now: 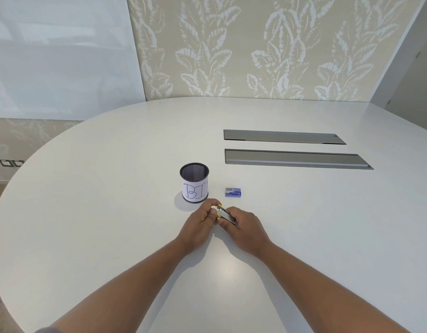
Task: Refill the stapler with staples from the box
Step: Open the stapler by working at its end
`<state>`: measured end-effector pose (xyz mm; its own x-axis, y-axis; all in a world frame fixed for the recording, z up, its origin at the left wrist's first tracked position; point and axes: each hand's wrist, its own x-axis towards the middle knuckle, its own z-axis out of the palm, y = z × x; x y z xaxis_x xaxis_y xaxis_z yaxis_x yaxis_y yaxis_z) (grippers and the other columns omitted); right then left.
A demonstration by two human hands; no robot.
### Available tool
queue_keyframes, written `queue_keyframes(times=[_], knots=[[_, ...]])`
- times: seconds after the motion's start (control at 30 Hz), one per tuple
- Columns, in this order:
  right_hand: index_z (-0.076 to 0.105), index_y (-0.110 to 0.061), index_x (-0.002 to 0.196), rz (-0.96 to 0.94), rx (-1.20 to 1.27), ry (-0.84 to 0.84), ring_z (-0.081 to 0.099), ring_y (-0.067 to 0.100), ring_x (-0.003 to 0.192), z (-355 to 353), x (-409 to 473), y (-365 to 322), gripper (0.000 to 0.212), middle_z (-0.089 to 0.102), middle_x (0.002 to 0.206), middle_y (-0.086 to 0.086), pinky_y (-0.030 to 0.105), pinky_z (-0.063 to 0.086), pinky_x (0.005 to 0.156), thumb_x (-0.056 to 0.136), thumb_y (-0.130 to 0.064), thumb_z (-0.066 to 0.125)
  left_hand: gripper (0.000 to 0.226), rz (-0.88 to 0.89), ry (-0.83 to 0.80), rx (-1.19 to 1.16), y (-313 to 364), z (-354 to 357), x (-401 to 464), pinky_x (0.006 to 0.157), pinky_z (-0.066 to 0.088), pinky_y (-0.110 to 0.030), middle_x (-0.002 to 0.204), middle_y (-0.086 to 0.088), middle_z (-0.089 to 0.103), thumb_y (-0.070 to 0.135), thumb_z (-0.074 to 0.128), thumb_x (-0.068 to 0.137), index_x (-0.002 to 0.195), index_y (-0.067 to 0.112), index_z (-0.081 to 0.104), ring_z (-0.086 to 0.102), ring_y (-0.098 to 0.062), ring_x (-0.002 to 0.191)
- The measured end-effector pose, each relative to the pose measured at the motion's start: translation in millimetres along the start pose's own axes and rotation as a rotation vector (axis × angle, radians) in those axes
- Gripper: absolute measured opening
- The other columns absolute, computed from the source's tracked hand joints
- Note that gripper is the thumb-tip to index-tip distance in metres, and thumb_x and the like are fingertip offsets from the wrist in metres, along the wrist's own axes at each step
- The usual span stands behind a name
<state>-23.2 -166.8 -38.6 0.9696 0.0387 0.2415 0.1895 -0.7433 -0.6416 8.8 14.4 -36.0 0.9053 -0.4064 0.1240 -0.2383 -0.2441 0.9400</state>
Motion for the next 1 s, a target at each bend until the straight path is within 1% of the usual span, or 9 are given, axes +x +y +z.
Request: queue_keyframes(times=[0.17, 0.27, 0.33, 0.4, 0.57, 0.73, 0.83, 0.93, 1.0], knots=[[0.056, -0.025, 0.092, -0.013, -0.005, 0.017, 0.051, 0.016, 0.066, 1, 0, 0, 0.053, 0.058, 0.070, 0.000, 0.035, 0.044, 0.062, 0.087, -0.077, 0.045, 0.024, -0.006, 0.004, -0.015, -1, 0, 0, 0.081, 0.045, -0.026, 0.085, 0.010, 0.063, 0.035, 0.036, 0.103, 0.116, 0.036, 0.056, 0.054, -0.006, 0.078], [0.057, -0.031, 0.101, -0.022, 0.028, 0.022, 0.056, 0.013, 0.068, 0, 0, 0, 0.045, 0.063, 0.075, -0.007, 0.034, 0.048, 0.065, 0.088, -0.073, 0.053, 0.022, 0.001, 0.016, -0.027, 2, 1, -1, 0.076, 0.046, -0.015, 0.085, 0.016, 0.066, 0.035, 0.038, 0.104, 0.113, 0.034, 0.058, 0.055, -0.001, 0.076], [0.057, -0.033, 0.105, -0.022, 0.048, 0.034, 0.056, 0.011, 0.067, -1, -1, -1, 0.040, 0.063, 0.074, -0.008, 0.031, 0.048, 0.064, 0.087, -0.069, 0.058, 0.023, 0.004, 0.019, -0.040, 4, 1, 0, 0.074, 0.045, -0.014, 0.084, 0.017, 0.066, 0.035, 0.039, 0.103, 0.111, 0.029, 0.059, 0.056, -0.002, 0.075], [0.057, -0.034, 0.103, -0.023, 0.054, 0.051, 0.054, 0.011, 0.067, 0, -2, -2, 0.035, 0.061, 0.073, -0.008, 0.029, 0.047, 0.063, 0.086, -0.064, 0.061, 0.023, 0.002, 0.024, -0.033, 5, 0, 1, 0.071, 0.044, -0.015, 0.080, 0.016, 0.062, 0.037, 0.040, 0.103, 0.105, 0.025, 0.059, 0.053, -0.004, 0.072], [0.060, -0.028, 0.108, -0.107, 0.022, 0.074, 0.053, 0.008, 0.078, 1, -5, -4, 0.028, 0.062, 0.090, -0.014, 0.029, 0.046, 0.071, 0.095, -0.052, 0.053, 0.037, -0.044, 0.031, -0.070, 7, 2, 2, 0.069, 0.041, -0.028, 0.073, 0.010, 0.056, 0.048, 0.037, 0.099, 0.091, 0.017, 0.054, 0.047, -0.010, 0.065], [0.045, -0.031, 0.087, -0.096, 0.058, 0.109, 0.042, 0.011, 0.060, 1, -7, -4, 0.025, 0.047, 0.064, -0.011, 0.021, 0.031, 0.054, 0.102, -0.050, 0.047, 0.037, -0.102, 0.077, -0.061, 10, 1, 4, 0.070, 0.040, -0.028, 0.069, 0.010, 0.055, 0.043, 0.036, 0.102, 0.080, 0.019, 0.053, 0.046, -0.009, 0.063], [0.049, -0.031, 0.092, -0.042, 0.171, 0.113, 0.044, 0.011, 0.055, -1, -6, -6, 0.026, 0.050, 0.060, -0.010, 0.022, 0.034, 0.053, 0.101, -0.055, 0.046, 0.037, -0.130, 0.080, -0.048, 10, 2, 6, 0.071, 0.038, -0.029, 0.068, 0.009, 0.056, 0.039, 0.039, 0.104, 0.079, 0.018, 0.057, 0.046, -0.009, 0.063], [0.052, -0.031, 0.099, -0.010, 0.246, 0.103, 0.059, 0.023, 0.060, 0, -5, -6, 0.022, 0.058, 0.063, 0.004, 0.036, 0.046, 0.059, 0.101, -0.053, 0.050, 0.042, -0.179, 0.076, -0.030, 12, 2, 9, 0.070, 0.038, -0.030, 0.066, 0.006, 0.056, 0.044, 0.043, 0.103, 0.084, 0.013, 0.064, 0.047, -0.010, 0.061], [0.051, -0.032, 0.098, -0.004, 0.262, 0.106, 0.055, 0.019, 0.057, 0, -5, -6, 0.018, 0.060, 0.064, 0.004, 0.033, 0.041, 0.055, 0.101, -0.050, 0.051, 0.047, -0.211, 0.072, -0.018, 14, 3, 11, 0.068, 0.037, -0.031, 0.062, 0.008, 0.054, 0.052, 0.044, 0.101, 0.079, 0.016, 0.065, 0.045, -0.010, 0.059]])
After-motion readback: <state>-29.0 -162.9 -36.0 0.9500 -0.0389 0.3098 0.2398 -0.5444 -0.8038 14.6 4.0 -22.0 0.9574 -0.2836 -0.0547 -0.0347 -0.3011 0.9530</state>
